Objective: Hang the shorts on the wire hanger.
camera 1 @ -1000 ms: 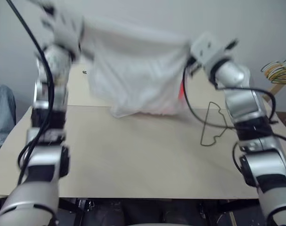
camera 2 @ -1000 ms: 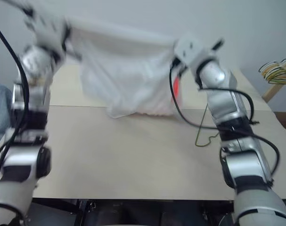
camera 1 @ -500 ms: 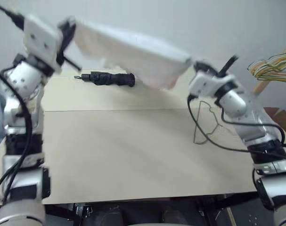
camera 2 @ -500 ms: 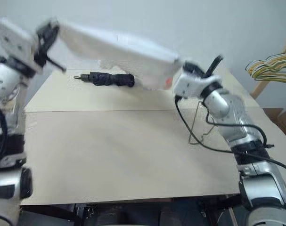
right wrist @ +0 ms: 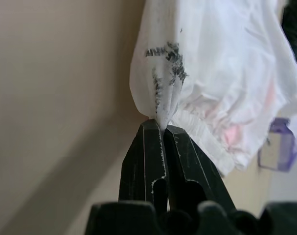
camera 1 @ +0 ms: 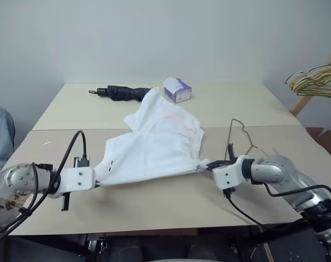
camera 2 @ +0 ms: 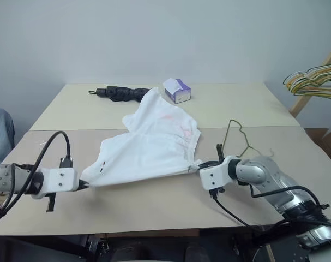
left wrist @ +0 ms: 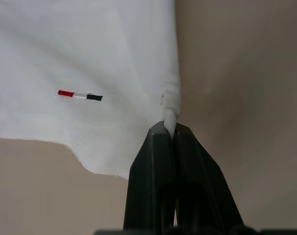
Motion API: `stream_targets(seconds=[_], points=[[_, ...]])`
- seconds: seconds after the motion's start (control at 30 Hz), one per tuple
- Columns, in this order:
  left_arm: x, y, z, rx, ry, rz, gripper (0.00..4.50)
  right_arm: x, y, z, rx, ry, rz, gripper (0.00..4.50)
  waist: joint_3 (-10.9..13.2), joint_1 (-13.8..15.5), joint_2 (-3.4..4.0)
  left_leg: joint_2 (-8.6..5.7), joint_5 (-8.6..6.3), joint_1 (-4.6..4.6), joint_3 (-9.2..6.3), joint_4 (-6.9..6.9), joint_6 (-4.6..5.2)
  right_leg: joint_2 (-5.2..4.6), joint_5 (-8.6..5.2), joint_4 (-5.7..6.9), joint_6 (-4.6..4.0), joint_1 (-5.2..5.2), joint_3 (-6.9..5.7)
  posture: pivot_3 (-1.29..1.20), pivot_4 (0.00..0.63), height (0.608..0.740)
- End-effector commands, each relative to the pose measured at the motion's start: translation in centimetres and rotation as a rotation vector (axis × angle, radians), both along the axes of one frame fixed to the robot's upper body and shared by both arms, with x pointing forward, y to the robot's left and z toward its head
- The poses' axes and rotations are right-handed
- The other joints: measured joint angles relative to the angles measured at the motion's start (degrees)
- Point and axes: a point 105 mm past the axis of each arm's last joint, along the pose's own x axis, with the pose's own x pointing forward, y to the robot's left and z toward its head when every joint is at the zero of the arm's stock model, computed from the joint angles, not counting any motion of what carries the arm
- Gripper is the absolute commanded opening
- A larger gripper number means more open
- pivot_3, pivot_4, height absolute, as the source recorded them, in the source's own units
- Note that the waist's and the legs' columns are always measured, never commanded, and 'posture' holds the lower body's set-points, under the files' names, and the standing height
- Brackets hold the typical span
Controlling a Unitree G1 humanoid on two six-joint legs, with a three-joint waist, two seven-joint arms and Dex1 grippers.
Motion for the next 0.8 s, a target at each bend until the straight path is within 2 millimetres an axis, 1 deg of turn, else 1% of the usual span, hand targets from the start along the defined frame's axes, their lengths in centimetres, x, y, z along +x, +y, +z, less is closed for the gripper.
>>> stream_targets(seconds=[0.03,0.1,0.23,0.43,0.5,0.57,0.6,0.7,0.77,0.8], points=[[-1.6,0.8,0.8,0.105,0.065,-0.041,0.0,-0.3,-1.0,2.0,-0.034,-0.008,-0.008,0.03,0.0,0.2,-0.01,0.02,0.0,-0.07,0.0,0.0,0.0,0.03,0.0,0.01,-0.01,-0.1,0.0,0.05,0.0,0.74],[-2.2,0.6,0.8,0.109,0.071,-0.056,0.0,-0.7,-1.0,2.3,-0.047,0.003,-0.002,0.03,0.0,0.2,0.01,0.03,0.0,-0.07,0.01,0.0,0.0,0.04,0.0,0.03,-0.03,-0.12,0.02,0.04,0.0,0.74],[-4.6,0.4,0.9,0.119,0.144,-0.101,0.0,-1.4,-1.4,2.7,-0.076,0.021,0.007,0.03,0.0,0.1,0.01,0.04,0.01,0.03,0.04,0.01,-0.01,0.02,-0.06,0.02,-0.15,-0.1,0.03,0.04,0.0,0.74],[-5.6,-0.2,1.8,0.093,0.173,-0.109,0.0,-3.3,-1.7,2.3,-0.112,0.134,0.025,0.03,0.0,0.6,0.01,0.02,0.0,0.11,0.04,0.01,-0.03,0.0,-0.19,0.0,-0.34,-0.22,0.0,0.04,0.0,0.74],[-5.7,-0.1,1.6,0.109,0.166,-0.114,0.0,-3.6,-1.4,2.6,-0.071,0.153,0.025,0.56,0.0,0.5,0.01,0.03,0.0,0.11,0.05,0.01,-0.03,0.0,-0.19,0.0,-0.34,-0.22,0.01,0.04,0.0,0.74],[-5.7,0.3,1.2,0.137,0.165,-0.125,0.45,-3.9,-1.1,2.8,-0.027,0.173,0.024,1.1,0.0,0.4,0.01,0.03,0.0,0.11,0.05,0.01,-0.03,0.01,-0.19,0.0,-0.34,-0.22,0.01,0.03,0.0,0.74],[-5.7,0.5,1.1,0.141,0.165,-0.126,0.68,-4.2,-1.2,2.8,-0.025,0.188,0.03,1.48,0.0,0.4,0.01,0.03,0.0,0.11,0.05,0.01,-0.03,0.02,-0.19,0.0,-0.34,-0.22,0.01,0.03,0.0,0.74],[-5.4,0.8,1.3,0.138,0.159,-0.13,1.6,-5.4,-1.5,3.2,-0.015,0.259,0.046,2.55,0.0,0.3,0.01,0.04,0.0,0.14,0.05,0.01,-0.03,0.02,-0.19,0.0,-0.34,-0.2,0.01,0.03,0.0,0.74],[-4.7,1.0,1.9,0.115,0.13,-0.131,2.18,-5.5,-1.5,4.1,0.057,0.279,0.029,3.21,0.0,0.4,0.0,0.04,-0.01,0.14,0.05,0.01,-0.04,0.01,-0.19,-0.02,-0.34,-0.2,0.01,0.03,0.0,0.74],[-4.4,0.9,2.1,0.1,0.119,-0.133,2.54,-5.4,-1.5,4.4,0.085,0.28,0.019,3.57,0.0,0.4,0.0,0.05,-0.07,0.15,0.04,0.01,-0.14,0.02,-0.2,-0.02,-0.35,-0.2,0.0,0.02,0.0,0.74]])
